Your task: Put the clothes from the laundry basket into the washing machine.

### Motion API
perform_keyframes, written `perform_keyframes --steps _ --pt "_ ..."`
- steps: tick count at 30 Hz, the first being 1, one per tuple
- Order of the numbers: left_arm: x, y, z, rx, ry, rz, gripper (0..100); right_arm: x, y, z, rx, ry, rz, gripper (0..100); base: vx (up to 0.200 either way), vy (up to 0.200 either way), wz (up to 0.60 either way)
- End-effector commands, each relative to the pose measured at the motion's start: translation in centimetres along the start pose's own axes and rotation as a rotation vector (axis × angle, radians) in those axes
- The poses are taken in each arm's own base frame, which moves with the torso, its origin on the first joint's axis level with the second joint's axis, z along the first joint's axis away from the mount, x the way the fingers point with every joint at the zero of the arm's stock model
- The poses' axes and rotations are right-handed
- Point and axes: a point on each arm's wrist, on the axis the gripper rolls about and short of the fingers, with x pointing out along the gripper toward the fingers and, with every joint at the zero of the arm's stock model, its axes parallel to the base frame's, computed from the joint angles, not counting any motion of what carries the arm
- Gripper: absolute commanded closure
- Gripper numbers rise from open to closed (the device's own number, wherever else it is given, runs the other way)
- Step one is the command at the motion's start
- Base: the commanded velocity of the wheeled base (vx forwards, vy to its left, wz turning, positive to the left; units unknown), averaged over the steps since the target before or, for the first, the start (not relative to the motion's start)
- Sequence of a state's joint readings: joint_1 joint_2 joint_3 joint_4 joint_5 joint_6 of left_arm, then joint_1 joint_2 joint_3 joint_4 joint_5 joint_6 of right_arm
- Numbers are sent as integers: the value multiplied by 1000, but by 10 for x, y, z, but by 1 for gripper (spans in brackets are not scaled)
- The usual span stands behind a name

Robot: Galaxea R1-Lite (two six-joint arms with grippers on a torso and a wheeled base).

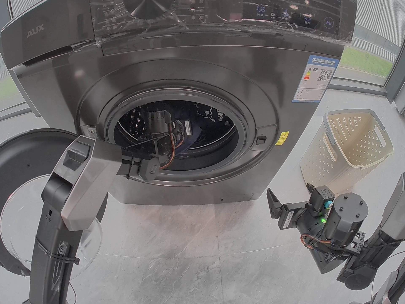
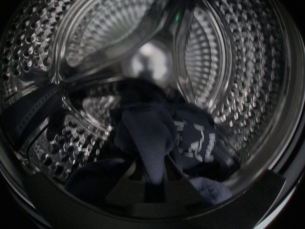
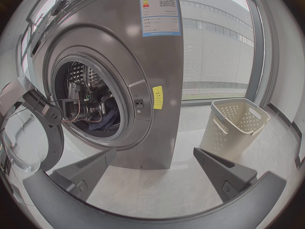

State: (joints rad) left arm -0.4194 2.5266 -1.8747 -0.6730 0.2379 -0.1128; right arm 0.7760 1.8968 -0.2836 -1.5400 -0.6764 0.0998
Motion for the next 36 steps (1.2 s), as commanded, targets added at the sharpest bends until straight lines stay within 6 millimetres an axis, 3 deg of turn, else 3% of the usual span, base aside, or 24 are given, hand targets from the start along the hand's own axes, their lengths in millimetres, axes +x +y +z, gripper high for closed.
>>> perform_keyframes --steps 1,13,14,20,25,30,36 --pt "18 7 -10 -44 -122 15 100 0 0 0 1 -1 0 0 0 0 0" --pt "17 12 3 -66 -195 18 100 0 0 -1 0 2 2 0 0 0 0" --pt "17 11 3 -69 -198 17 0 0 1 -1 -1 3 3 0 0 0 0" --pt "15 2 1 -87 -188 9 0 -1 1 0 1 1 3 0 0 0 0" --pt "7 -1 13 -77 -166 37 0 -1 0 -1 0 2 3 0 0 0 0" --pt "-18 6 1 -8 23 53 0 -1 1 0 1 1 3 0 0 0 0" --pt "-21 7 -10 8 31 50 0 -1 1 -1 -1 3 4 0 0 0 0"
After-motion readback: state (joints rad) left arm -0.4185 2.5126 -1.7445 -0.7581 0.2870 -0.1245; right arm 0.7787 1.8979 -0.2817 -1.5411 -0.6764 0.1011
